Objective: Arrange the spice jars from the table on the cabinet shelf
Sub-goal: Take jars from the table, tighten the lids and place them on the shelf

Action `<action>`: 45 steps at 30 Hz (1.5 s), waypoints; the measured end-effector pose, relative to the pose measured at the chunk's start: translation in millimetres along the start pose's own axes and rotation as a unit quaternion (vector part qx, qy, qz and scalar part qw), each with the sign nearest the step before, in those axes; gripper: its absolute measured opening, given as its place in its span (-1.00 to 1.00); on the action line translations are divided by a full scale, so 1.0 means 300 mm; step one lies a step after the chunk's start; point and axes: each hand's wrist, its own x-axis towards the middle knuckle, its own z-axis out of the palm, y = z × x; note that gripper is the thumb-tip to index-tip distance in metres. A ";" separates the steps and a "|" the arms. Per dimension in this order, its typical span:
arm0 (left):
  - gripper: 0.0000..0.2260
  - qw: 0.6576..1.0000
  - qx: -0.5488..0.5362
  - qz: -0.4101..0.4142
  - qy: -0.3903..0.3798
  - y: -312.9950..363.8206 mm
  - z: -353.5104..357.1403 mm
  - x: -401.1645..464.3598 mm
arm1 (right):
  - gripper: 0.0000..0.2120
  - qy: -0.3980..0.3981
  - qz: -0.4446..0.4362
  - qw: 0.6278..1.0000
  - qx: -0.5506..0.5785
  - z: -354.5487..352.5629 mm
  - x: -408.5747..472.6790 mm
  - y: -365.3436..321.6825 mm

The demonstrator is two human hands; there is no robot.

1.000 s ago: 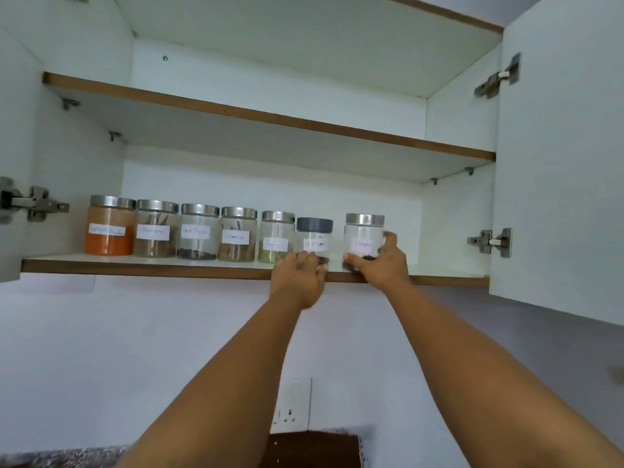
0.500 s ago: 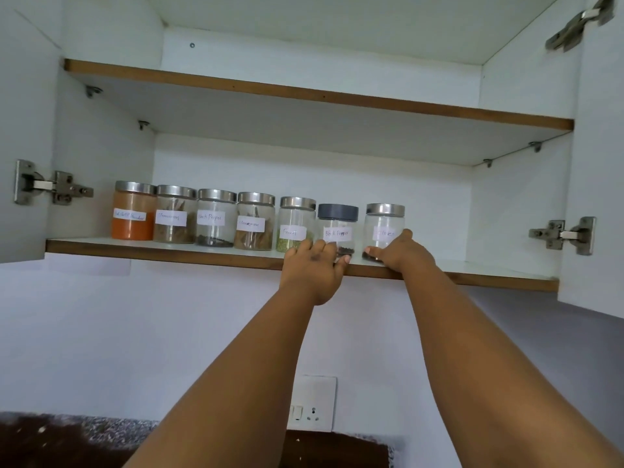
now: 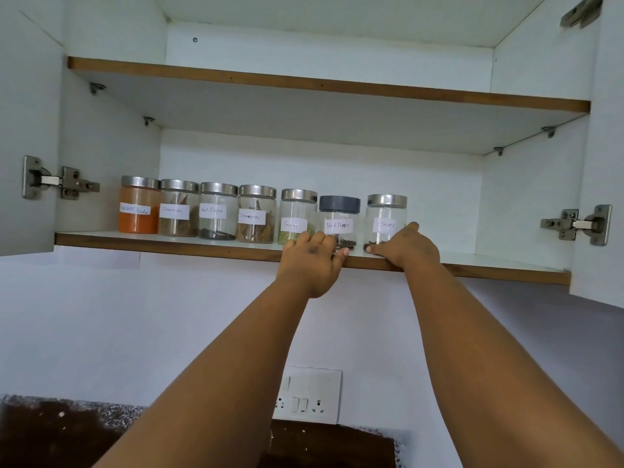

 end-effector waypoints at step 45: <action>-0.19 0.981 0.081 0.008 -0.178 0.065 -0.090 -0.107 | -0.37 0.134 -0.118 0.979 -0.099 0.056 -0.285 0.195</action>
